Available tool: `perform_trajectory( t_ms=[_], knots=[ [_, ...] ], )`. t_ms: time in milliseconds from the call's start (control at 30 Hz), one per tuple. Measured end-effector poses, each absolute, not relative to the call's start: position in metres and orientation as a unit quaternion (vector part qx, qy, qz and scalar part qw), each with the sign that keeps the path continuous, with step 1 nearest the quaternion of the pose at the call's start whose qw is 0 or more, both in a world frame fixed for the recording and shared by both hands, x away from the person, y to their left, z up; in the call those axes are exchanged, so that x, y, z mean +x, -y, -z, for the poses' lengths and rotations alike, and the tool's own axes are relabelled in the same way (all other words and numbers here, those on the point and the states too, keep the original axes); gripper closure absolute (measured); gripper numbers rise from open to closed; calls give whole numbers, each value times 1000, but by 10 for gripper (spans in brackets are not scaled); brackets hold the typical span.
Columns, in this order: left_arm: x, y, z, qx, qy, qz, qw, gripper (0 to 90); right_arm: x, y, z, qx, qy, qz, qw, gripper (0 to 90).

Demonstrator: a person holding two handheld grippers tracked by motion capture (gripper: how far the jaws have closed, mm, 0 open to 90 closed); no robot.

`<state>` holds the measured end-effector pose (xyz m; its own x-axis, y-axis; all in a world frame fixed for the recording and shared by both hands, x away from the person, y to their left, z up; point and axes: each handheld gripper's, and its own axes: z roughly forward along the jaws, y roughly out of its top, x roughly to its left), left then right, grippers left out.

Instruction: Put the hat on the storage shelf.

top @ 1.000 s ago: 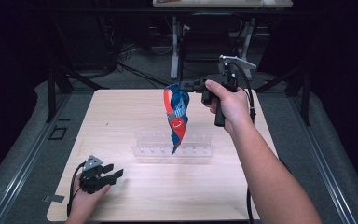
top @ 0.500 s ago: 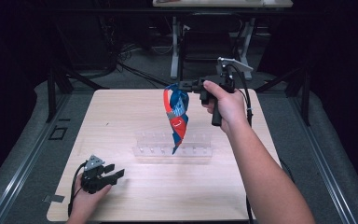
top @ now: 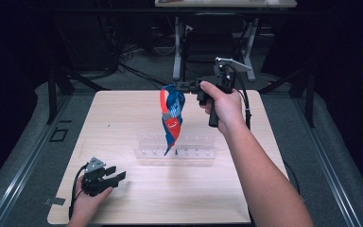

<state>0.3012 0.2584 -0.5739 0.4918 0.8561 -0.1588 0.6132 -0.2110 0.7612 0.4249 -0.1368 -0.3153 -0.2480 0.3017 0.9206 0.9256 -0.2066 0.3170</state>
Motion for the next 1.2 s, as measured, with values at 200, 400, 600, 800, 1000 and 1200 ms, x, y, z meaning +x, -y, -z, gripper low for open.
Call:
perform_trajectory(
  t_ms=[200,400,600,800,1000,1200],
  knots=[
    [301,-255,574,764,-480,-150,403,472,424,150,315,-549,560,557,274,900],
    [299,-249,572,773,-470,-147,401,472,422,165,318,-556,555,557,270,900],
    [297,-243,568,765,-463,-156,420,475,424,167,324,-556,550,558,278,900],
    [296,-233,558,764,-446,-161,437,475,425,157,327,-551,551,557,286,900],
    [295,-213,544,773,-415,-163,451,476,425,147,326,-544,558,555,291,900],
    [297,-189,533,781,-387,-167,462,479,425,139,324,-539,565,553,291,900]
  ],
)
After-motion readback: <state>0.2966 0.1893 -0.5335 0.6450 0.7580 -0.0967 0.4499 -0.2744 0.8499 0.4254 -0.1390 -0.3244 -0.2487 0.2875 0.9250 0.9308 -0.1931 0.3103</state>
